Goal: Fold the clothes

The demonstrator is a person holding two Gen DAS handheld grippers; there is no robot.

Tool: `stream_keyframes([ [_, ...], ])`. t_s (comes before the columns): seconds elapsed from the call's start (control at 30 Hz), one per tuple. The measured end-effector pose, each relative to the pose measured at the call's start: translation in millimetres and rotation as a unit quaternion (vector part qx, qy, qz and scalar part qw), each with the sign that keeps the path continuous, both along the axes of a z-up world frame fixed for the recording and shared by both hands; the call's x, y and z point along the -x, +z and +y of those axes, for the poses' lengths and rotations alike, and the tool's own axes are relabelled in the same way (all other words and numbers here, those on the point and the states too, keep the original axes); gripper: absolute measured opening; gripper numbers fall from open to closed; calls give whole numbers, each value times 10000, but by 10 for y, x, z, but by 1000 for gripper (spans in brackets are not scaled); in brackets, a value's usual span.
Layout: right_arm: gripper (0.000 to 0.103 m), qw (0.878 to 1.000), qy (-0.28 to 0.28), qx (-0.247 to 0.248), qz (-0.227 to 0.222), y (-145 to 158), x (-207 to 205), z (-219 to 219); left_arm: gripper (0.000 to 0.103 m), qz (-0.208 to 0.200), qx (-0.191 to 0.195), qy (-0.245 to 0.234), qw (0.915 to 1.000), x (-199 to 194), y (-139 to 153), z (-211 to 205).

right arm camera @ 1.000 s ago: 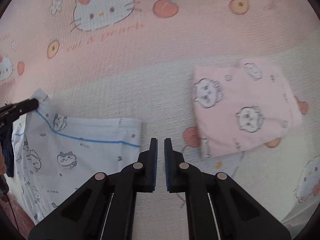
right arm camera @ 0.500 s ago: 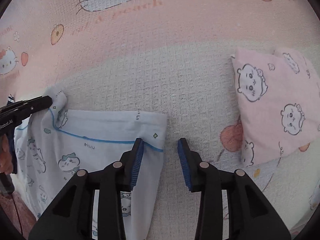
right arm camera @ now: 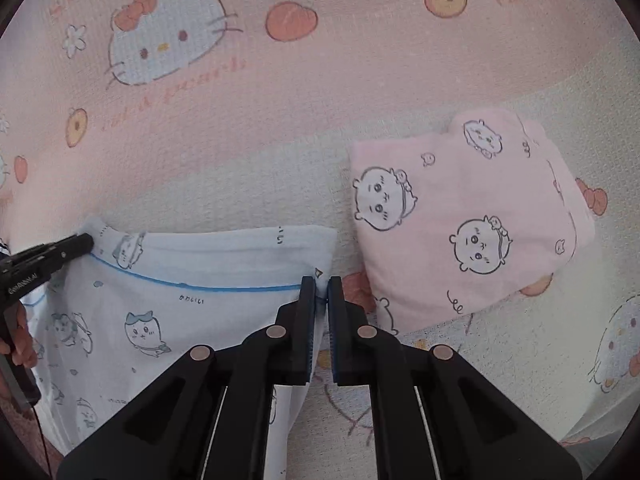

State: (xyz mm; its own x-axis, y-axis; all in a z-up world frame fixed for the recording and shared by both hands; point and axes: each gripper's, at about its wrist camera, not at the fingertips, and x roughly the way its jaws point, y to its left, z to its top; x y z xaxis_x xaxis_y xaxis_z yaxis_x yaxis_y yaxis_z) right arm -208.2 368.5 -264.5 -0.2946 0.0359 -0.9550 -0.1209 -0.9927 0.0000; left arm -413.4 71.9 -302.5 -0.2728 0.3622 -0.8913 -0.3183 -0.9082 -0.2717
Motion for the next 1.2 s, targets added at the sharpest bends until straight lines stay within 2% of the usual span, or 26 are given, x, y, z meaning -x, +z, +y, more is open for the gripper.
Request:
stream_keyframes([
  [0.07,7,9996,10,-204,-168,-132,-39,-7,16,54,190,-100,9998,19,53,68],
  [0.13,17,9997,-39,-205,83,-29,-112,-11,16,199,-105,57,9997,-6,273,-24],
  [0.17,21,9995,-143,6,297,59,-162,24,16,280,-277,141,9991,-28,390,-75],
  [0.23,24,9916,-541,895,759,337,-295,169,21,526,-789,423,9946,-232,698,-236],
  [0.3,25,9860,-593,1287,878,561,-354,118,37,622,-943,693,9912,-551,865,-342],
  [0.37,27,9849,-321,1448,891,751,-521,-52,37,495,-504,548,9960,-947,847,-342],
  [0.4,27,9850,-171,1512,815,753,-587,-196,37,432,-283,476,9975,-1145,838,-343],
  [0.47,28,9853,122,1629,495,548,-646,-615,37,291,94,453,9985,-1561,765,-399],
  [0.6,27,9851,752,1534,-175,199,-1123,-1211,37,-351,-249,809,9958,-2313,526,-616],
  [0.67,28,9811,995,1590,-484,22,-1375,-1421,37,-500,-43,884,9948,-2644,386,-693],
  [0.73,28,9758,1137,1728,-713,-93,-1623,-1548,37,-654,321,1115,9911,-2832,267,-792],
  [0.8,28,9745,1412,1498,-896,-243,-1777,-1729,37,-806,675,1333,9855,-3013,152,-888],
  [0.87,28,9765,1742,913,-887,-342,-1880,-1928,37,-900,845,1384,9826,-3098,123,-927],
  [0.97,28,9767,2004,219,-732,-360,-2028,-2099,37,-819,953,1434,9817,-3207,125,-980],
  [1.03,28,9765,2029,127,-720,-359,-2099,-2126,37,-746,1000,1535,9803,-3280,99,-1048],
  [1.07,31,9751,2073,230,-753,-365,-2129,-2128,37,-671,1062,1567,9796,-3315,89,-1079],
  [1.1,35,9718,2154,488,-824,-378,-2153,-2121,37,-454,1347,1517,9782,-3343,101,-1064],
  [1.13,46,9697,2177,687,-867,-387,-2168,-2096,37,-132,1910,1420,9712,-3371,117,-1013],
  [1.17,43,9697,2131,813,-876,-392,-2170,-2050,37,86,2469,1358,9594,-3392,124,-976],
  [1.2,43,9709,2025,917,-892,-391,-2164,-1990,37,76,2410,1443,9597,-3402,149,-1019],
])
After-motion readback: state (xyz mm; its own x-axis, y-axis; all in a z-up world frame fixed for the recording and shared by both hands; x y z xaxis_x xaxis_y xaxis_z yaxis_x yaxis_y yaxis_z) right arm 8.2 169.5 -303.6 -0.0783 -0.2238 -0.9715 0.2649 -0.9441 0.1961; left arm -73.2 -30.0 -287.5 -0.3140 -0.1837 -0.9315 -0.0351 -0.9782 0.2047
